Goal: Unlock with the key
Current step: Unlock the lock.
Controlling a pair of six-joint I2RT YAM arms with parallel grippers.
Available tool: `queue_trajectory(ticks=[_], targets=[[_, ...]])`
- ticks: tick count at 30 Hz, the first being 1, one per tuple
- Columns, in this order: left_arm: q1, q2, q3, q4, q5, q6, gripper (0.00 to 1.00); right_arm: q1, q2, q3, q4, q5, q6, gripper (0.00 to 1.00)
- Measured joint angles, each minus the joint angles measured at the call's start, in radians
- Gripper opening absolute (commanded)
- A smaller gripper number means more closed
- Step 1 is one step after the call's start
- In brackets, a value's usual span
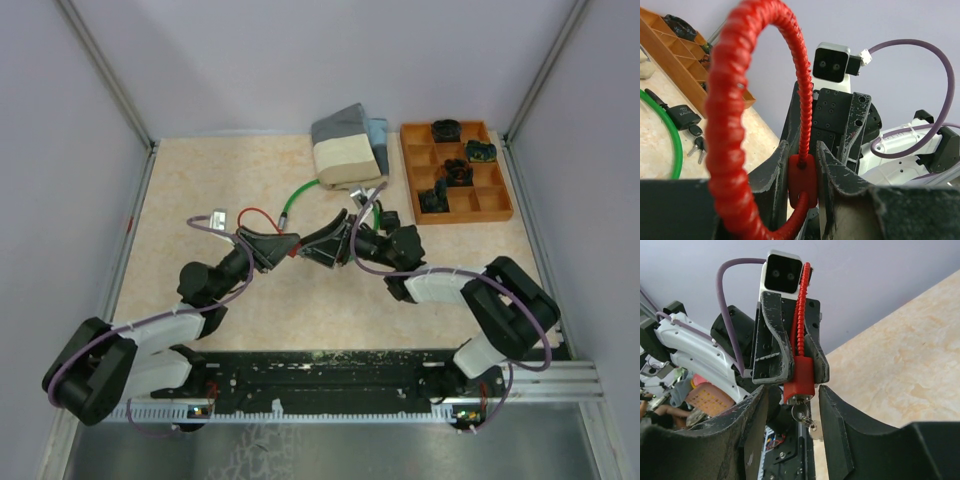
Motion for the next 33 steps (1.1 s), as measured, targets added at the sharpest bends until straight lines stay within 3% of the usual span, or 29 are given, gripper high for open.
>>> queue_trajectory(ticks=[24,27,33], targets=[[-0.001,0.045,0.0,0.042,0.018,0.0,0.12,0.0,0.099,0.031,0.053,-0.045,0.158,0.37],[-0.004,0.054,0.001,0.052,0.016,0.002,0.13,0.0,0.099,0.037,0.053,-0.052,0.172,0.32],[-0.013,0.055,0.002,0.067,0.004,0.023,0.3,-0.002,0.109,0.037,0.061,-0.066,0.191,0.16]])
